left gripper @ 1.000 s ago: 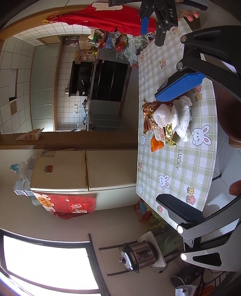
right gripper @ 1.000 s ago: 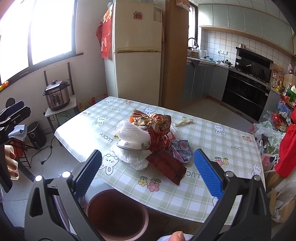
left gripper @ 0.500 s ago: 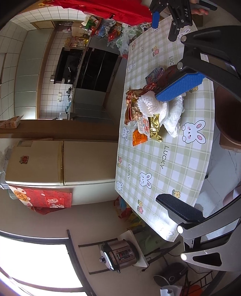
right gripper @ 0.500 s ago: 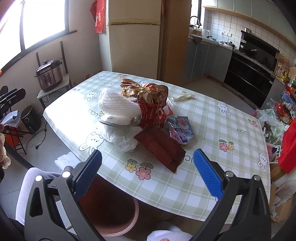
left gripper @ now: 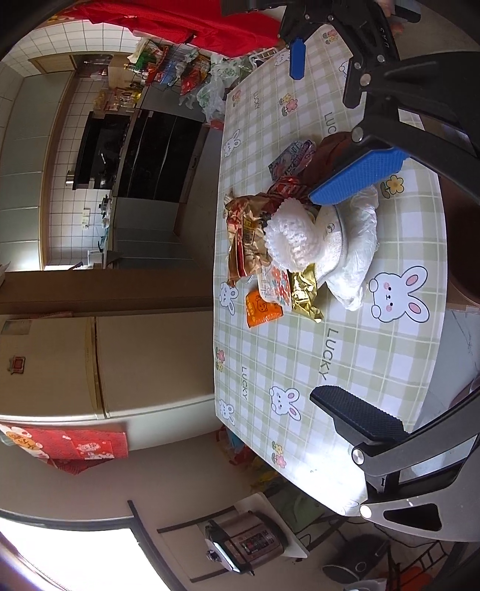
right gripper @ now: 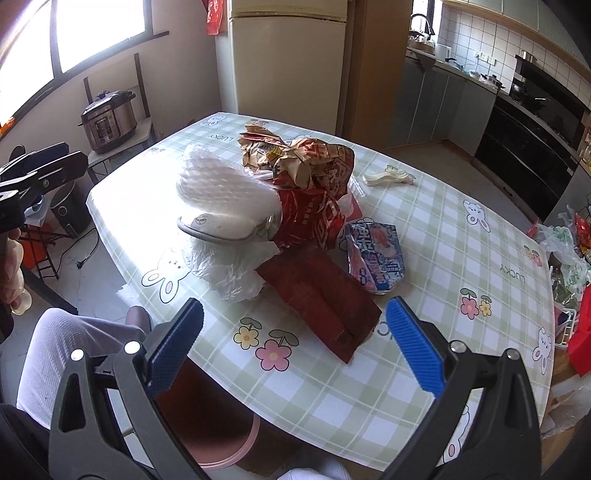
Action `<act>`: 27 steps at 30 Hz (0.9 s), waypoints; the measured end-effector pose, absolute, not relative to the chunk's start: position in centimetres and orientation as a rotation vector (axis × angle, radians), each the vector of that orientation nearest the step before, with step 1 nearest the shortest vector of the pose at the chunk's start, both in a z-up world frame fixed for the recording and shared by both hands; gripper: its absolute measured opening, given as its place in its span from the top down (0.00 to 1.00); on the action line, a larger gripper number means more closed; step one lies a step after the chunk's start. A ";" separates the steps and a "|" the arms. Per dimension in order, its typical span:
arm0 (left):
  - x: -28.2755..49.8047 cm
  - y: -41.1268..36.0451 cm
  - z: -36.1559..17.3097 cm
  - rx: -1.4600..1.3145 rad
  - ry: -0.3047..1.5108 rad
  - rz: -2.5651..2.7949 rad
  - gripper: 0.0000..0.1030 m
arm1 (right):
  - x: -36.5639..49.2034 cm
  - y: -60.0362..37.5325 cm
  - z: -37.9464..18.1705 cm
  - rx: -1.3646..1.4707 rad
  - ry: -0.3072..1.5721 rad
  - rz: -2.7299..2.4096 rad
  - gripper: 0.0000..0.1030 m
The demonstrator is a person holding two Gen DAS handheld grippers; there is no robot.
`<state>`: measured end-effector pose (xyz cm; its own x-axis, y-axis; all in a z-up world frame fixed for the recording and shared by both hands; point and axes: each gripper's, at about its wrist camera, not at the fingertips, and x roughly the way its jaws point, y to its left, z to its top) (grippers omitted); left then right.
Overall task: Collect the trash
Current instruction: 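Grasp the white foam net with the left gripper while the right gripper approaches the brown paper bag, then grasp the crumpled brown paper bag with the right gripper while the left gripper holds the foam net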
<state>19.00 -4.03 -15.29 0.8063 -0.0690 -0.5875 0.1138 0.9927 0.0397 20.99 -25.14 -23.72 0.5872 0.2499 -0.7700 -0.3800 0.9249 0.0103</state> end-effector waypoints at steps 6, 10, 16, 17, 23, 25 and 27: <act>23.5 -7.6 -17.6 0.130 0.684 -0.139 0.07 | 24.1 -25.3 -25.6 -0.144 0.909 0.421 0.05; 26.6 -8.5 -19.6 0.100 0.745 -0.150 0.07 | 25.7 -25.7 -26.2 -0.138 0.929 0.437 0.05; 29.1 -8.6 -21.5 0.078 0.811 -0.171 0.18 | 27.5 -25.8 -26.7 -0.143 0.940 0.445 0.05; 29.3 -8.5 -21.7 0.078 0.822 -0.175 0.31 | 27.7 -25.8 -26.6 -0.141 0.939 0.444 0.05; 28.6 -6.8 -20.4 -0.008 0.838 -0.259 0.85 | 28.6 -24.8 -25.8 -0.159 0.918 0.452 0.05; 27.9 -6.3 -19.4 -0.010 0.807 -0.282 0.85 | 29.0 -24.4 -25.4 -0.170 0.904 0.450 0.05; 27.1 -5.9 -18.3 -0.001 0.776 -0.296 0.85 | 29.5 -24.0 -24.9 -0.169 0.908 0.450 0.05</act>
<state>27.11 -5.92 -18.27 0.6743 -0.2636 -0.6898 0.2627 0.9586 -0.1095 29.52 -24.02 -24.90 0.5301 0.3048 -0.7913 -0.4455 0.8941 0.0460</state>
